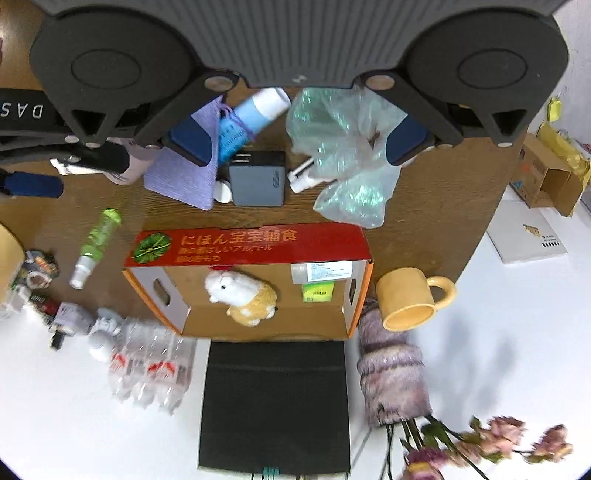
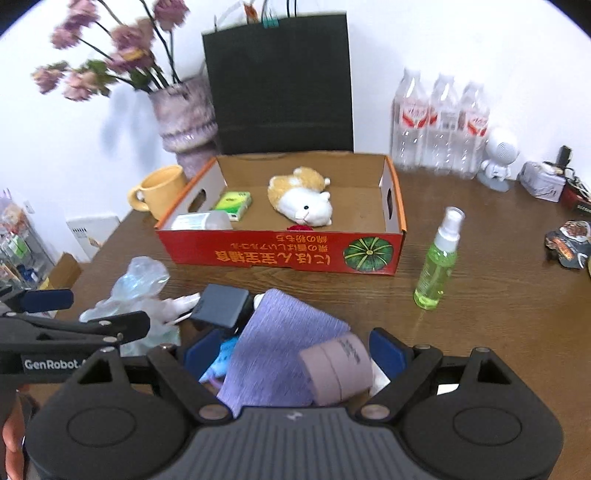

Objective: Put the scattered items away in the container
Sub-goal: 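Move both tools back from the box toward the remaining table items, then grasp the iridescent plastic bag with the left tool while the right grasps the pink cylinder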

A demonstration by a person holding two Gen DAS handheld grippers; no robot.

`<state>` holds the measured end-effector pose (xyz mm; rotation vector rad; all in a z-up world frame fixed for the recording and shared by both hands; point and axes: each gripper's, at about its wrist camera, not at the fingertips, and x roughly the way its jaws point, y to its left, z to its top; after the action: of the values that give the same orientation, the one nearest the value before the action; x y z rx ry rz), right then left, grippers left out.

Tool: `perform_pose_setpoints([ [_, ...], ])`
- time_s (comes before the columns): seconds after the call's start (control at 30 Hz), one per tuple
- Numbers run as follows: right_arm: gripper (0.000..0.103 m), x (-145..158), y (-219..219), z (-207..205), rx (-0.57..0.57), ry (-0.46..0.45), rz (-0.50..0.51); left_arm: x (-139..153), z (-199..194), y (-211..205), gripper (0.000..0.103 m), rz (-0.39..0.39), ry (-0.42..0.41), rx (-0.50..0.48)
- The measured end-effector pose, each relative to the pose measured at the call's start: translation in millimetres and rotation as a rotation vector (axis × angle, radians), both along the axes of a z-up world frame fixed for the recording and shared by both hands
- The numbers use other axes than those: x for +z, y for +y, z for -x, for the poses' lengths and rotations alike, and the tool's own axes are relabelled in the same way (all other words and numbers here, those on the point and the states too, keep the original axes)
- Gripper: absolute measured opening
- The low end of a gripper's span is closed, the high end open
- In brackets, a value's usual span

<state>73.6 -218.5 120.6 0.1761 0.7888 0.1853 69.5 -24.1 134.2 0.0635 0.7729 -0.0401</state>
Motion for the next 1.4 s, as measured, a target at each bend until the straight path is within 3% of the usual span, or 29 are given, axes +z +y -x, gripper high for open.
perform_pose_setpoints([
  [0.1,0.089,-10,-4,38,-0.009,-0.087,-0.042,-12,43,9,0.103,0.033,-0.128,0.015],
  [0.2,0.101,-34,-6,73,-0.032,-0.163,-0.062,-37,78,17,0.103,0.046,-0.221,0.056],
  [0.3,0.101,-61,-2,96,-0.044,-0.204,-0.017,-64,104,22,0.103,0.049,-0.288,0.067],
  [0.4,0.101,-89,6,101,-0.040,-0.194,0.023,-85,104,14,0.103,-0.006,-0.262,0.048],
  [0.57,0.101,-116,6,100,-0.054,-0.144,-0.021,-111,103,2,0.103,-0.072,-0.233,0.012],
  [0.93,0.103,-130,9,100,-0.078,-0.130,-0.008,-133,88,13,0.103,0.019,-0.083,0.051],
  [1.03,0.103,-130,8,100,-0.081,-0.130,-0.016,-134,88,13,0.103,0.012,-0.083,0.060],
  [1.2,0.103,-129,21,96,-0.076,-0.110,0.073,-134,87,11,0.103,0.014,-0.081,0.069],
  [1.4,0.103,-129,24,95,-0.075,-0.103,0.100,-133,87,11,0.103,0.015,-0.080,0.069],
])
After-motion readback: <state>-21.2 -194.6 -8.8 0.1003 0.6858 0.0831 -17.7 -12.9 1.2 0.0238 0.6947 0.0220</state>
